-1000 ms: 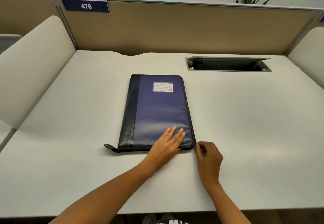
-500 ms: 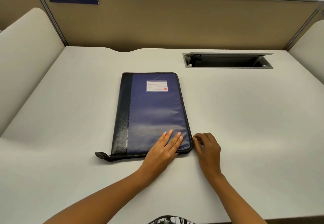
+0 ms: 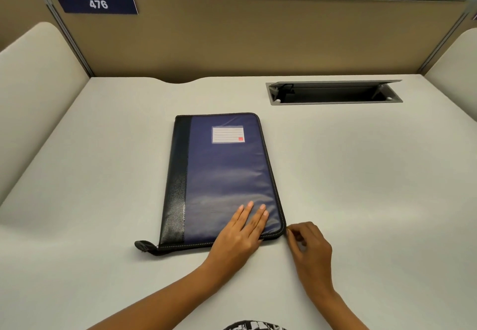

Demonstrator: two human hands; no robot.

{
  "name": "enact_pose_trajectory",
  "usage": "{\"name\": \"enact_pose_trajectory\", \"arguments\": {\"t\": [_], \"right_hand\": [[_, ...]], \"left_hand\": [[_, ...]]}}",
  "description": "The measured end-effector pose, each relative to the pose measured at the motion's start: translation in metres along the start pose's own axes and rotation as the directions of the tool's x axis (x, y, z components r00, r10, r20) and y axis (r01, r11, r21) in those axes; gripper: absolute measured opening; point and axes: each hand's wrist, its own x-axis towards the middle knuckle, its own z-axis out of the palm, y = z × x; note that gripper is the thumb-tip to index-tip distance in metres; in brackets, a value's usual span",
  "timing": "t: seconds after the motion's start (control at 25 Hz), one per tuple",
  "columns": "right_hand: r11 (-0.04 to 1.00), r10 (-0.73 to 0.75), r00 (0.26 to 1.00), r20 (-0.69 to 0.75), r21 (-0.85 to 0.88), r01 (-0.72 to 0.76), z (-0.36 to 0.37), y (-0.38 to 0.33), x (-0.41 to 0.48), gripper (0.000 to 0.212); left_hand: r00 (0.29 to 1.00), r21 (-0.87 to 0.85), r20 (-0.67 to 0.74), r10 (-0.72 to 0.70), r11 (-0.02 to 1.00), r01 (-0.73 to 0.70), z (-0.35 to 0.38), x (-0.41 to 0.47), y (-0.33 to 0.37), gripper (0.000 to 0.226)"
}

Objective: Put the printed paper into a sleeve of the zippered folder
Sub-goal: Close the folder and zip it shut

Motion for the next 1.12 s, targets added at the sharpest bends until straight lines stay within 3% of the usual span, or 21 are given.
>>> {"name": "enact_pose_trajectory", "arguments": {"t": [0.4, 0.8, 1.12], "right_hand": [[0.999, 0.016, 1.0, 0.016, 0.031, -0.016, 0.006, 0.003, 0.041, 0.01], [0.997, 0.055, 0.997, 0.051, 0.056, -0.058, -0.006, -0.006, -0.002, 0.013], [0.994, 0.091, 0.995, -0.028, 0.058, -0.09, 0.013, 0.005, 0.063, 0.011]], "left_hand": [[0.999, -0.062, 0.044, -0.024, 0.998, 0.027, -0.008, 0.009, -0.004, 0.058], [0.999, -0.015, -0.014, -0.043, 0.999, 0.042, -0.008, 0.008, -0.003, 0.043], [1.0, -0.044, -0.023, -0.016, 0.999, 0.015, -0.007, 0.006, -0.004, 0.04]]}}
